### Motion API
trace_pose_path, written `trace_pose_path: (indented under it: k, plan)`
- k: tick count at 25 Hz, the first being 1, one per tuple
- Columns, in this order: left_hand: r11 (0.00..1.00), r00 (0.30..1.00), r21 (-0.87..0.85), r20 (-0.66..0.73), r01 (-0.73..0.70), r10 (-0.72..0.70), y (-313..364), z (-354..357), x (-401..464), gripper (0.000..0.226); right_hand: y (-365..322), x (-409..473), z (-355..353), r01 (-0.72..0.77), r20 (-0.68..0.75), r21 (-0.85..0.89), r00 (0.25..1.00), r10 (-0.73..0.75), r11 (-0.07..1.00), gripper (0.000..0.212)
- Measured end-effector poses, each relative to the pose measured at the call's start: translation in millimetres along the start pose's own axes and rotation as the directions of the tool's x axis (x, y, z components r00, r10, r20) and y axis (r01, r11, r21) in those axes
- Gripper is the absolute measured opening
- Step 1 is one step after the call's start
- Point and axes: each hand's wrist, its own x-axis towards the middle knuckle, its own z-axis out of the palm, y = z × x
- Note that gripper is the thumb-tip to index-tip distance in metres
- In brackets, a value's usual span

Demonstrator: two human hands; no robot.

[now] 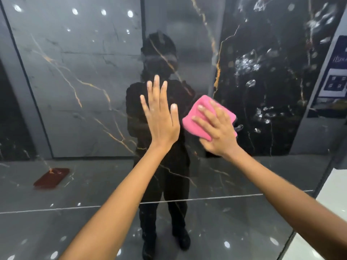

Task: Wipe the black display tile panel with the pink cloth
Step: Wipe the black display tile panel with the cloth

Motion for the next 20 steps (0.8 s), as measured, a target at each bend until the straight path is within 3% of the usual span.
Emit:
trace_pose_path:
  k: [2,4,5,7,9,10,12,13,14,15,17,18,20]
  plan:
    - [0.997,1.0,0.075,-0.016,-0.003,0.004,17.1,19.2,28.5,0.055,-6.4,-23.0,6.8,0.197,0.074,-0.072,0.979,-0.191,0.978,0.073]
    - [0.968,1.0,0.248,0.001,0.02,-0.021,18.7,32.6,38.0,0.057,0.6,-63.8,6.1,0.502,0.238,-0.088,0.849,-0.472,0.86,0.081]
    - [0.944,0.999,0.327,0.008,0.027,-0.032,15.5,36.3,37.1,0.057,15.8,-73.0,2.2,0.54,0.255,-0.082,0.824,-0.506,0.838,0.082]
    - [0.914,0.999,0.405,0.017,0.028,-0.038,11.8,39.6,32.7,0.057,61.6,-56.1,-16.2,0.409,0.131,-0.093,0.909,-0.397,0.908,0.078]
    - [0.903,0.999,0.428,0.02,0.034,-0.047,12.6,39.9,32.9,0.056,119.9,-11.4,-43.3,0.097,-0.107,-0.122,0.988,-0.11,0.988,0.074]
    - [0.899,0.999,0.436,0.018,0.038,-0.05,13.4,39.8,33.8,0.056,151.6,15.4,-60.7,-0.089,-0.206,-0.111,0.977,0.064,0.99,0.073]
    - [0.892,0.998,0.449,0.012,0.045,-0.057,13.7,39.4,34.5,0.056,197.4,62.7,-89.2,-0.399,-0.343,0.019,0.858,0.381,0.917,0.069]
    - [0.891,0.998,0.452,0.013,0.049,-0.061,13.0,39.6,34.2,0.056,201.2,77.6,-94.2,-0.463,-0.368,0.096,0.806,0.464,0.881,0.068]
    - [0.891,0.998,0.45,0.015,0.051,-0.065,12.1,39.7,33.4,0.056,194.5,82.0,-88.6,-0.433,-0.371,0.124,0.814,0.447,0.893,0.068]
    - [0.893,0.998,0.448,0.018,0.051,-0.066,11.7,39.8,33.1,0.056,179.1,76.0,-76.9,-0.316,-0.347,0.113,0.876,0.335,0.942,0.069]
    - [0.895,0.998,0.443,0.026,0.043,-0.06,10.7,39.4,33.0,0.056,129.5,36.1,-46.8,0.104,-0.168,0.012,0.981,-0.1,0.995,0.072]
    - [0.896,0.998,0.443,0.028,0.038,-0.056,10.5,38.7,33.3,0.056,110.1,9.7,-38.3,0.322,-0.029,-0.026,0.946,-0.322,0.947,0.072]
    - [0.897,0.998,0.441,0.025,0.037,-0.053,10.8,37.4,33.4,0.056,107.3,-24.7,-37.7,0.494,0.14,-0.029,0.863,-0.486,0.869,0.073]
